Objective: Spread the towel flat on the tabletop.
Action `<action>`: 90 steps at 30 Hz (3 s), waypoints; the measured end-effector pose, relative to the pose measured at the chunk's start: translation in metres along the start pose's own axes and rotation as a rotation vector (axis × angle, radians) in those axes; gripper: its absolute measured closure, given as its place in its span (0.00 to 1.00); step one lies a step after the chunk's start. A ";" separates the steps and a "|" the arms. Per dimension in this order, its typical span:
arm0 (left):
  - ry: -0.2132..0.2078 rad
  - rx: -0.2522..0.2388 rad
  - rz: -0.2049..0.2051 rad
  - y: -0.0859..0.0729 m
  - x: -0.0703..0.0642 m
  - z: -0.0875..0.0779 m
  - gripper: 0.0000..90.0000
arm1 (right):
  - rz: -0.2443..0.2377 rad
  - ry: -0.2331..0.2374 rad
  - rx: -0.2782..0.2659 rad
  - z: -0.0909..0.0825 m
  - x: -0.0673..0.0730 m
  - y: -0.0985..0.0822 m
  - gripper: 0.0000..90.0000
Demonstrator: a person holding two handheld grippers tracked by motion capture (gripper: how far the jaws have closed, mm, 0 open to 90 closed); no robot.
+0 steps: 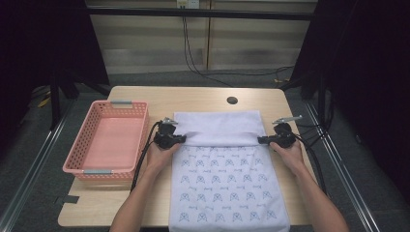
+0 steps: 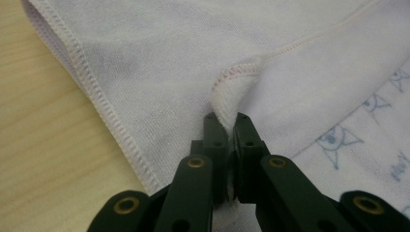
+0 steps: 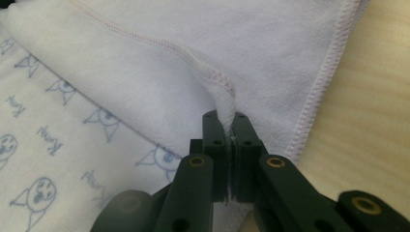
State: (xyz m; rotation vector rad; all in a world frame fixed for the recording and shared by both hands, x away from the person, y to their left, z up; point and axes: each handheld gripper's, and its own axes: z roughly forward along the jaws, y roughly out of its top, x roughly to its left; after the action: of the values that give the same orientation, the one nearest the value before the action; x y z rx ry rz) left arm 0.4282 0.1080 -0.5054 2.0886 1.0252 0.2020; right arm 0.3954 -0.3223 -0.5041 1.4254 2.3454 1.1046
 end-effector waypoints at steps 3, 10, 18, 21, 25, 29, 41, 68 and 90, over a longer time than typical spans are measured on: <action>0.007 -0.010 -0.014 0.004 0.007 0.004 0.96 | 0.003 -0.016 0.010 0.005 -0.003 0.008 0.98; 0.035 -0.011 -0.021 0.018 0.016 0.016 0.96 | 0.049 -0.030 -0.033 0.016 -0.015 0.016 0.98; 0.069 -0.015 -0.031 0.034 0.024 0.030 0.96 | 0.029 -0.133 0.005 0.026 -0.010 0.034 0.98; 0.046 -0.003 -0.032 0.033 0.026 0.027 0.96 | 0.059 -0.110 -0.003 0.025 -0.014 0.034 0.98; 0.000 -0.032 -0.026 0.034 0.021 0.012 0.96 | 0.050 -0.065 -0.062 0.012 -0.016 0.039 0.98; -0.044 -0.114 -0.023 0.043 0.009 -0.015 0.96 | 0.050 -0.027 -0.161 -0.019 -0.018 0.053 0.98; -0.061 -0.226 0.096 0.056 -0.039 -0.118 0.96 | -0.057 0.107 -0.321 -0.108 0.018 0.054 0.98; -0.277 -0.015 0.112 -0.098 -0.097 -0.124 0.91 | -0.119 0.218 -0.073 -0.134 0.090 -0.098 0.97; -0.356 -0.016 0.120 -0.129 -0.104 -0.167 0.76 | -0.168 0.323 0.024 -0.164 0.124 -0.141 0.74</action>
State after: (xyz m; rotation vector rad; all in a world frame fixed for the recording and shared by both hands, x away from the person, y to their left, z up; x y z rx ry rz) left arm 0.2067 0.1763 -0.4642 2.0762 0.6841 -0.1001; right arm 0.1506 -0.3390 -0.4570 1.0994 2.6444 1.3465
